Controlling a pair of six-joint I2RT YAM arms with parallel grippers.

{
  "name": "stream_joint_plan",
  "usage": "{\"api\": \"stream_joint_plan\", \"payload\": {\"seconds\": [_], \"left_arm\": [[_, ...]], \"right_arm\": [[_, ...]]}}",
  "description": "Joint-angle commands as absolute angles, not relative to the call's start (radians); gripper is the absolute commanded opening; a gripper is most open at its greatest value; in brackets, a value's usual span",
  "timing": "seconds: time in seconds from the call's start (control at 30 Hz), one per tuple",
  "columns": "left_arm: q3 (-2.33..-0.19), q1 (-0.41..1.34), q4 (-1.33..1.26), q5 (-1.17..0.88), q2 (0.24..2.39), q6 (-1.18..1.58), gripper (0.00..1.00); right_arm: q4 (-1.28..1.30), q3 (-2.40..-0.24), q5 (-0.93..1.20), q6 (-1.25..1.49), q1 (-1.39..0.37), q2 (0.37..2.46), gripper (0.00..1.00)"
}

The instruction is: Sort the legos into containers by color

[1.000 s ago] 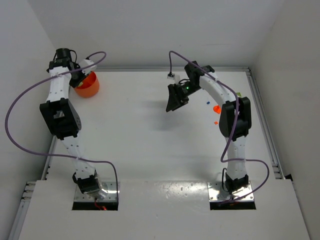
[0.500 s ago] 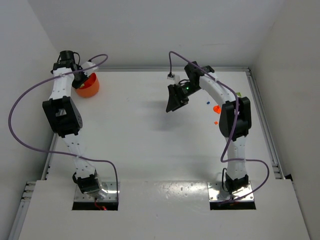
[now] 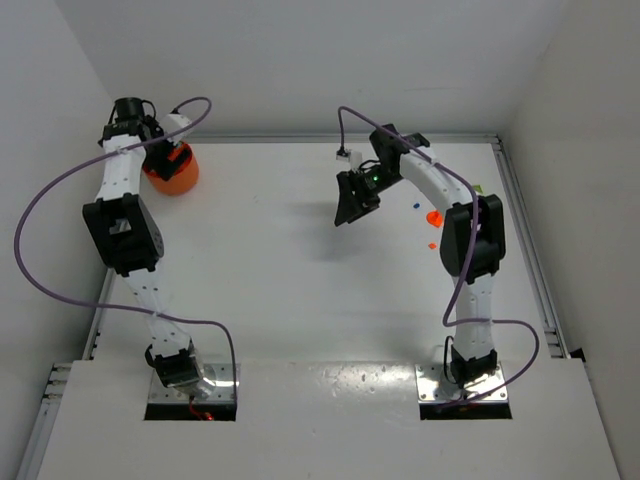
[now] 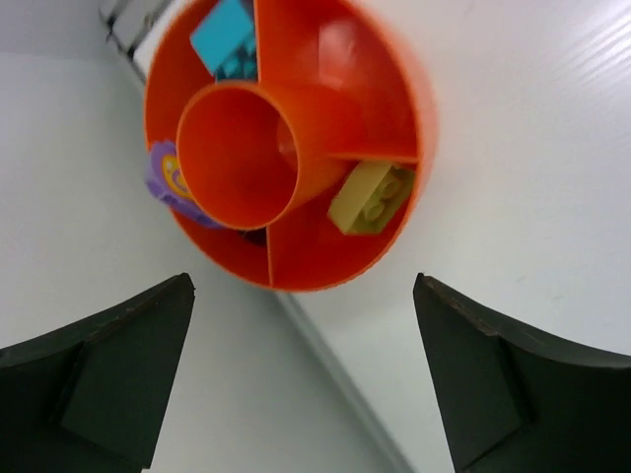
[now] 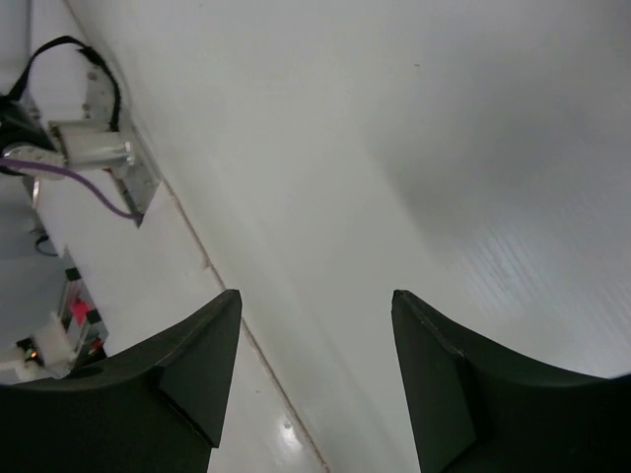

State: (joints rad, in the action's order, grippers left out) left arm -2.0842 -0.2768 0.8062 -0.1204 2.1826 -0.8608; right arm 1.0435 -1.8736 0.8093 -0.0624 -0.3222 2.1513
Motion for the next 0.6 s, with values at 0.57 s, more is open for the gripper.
{"api": "stream_joint_plan", "payload": {"seconds": [0.57], "left_arm": [[-1.659, -0.166, 0.672, -0.857, 1.528, -0.279, 1.0]], "right_arm": [[0.81, -2.132, 0.193, -0.207, -0.009, 2.196, 0.55]]}}
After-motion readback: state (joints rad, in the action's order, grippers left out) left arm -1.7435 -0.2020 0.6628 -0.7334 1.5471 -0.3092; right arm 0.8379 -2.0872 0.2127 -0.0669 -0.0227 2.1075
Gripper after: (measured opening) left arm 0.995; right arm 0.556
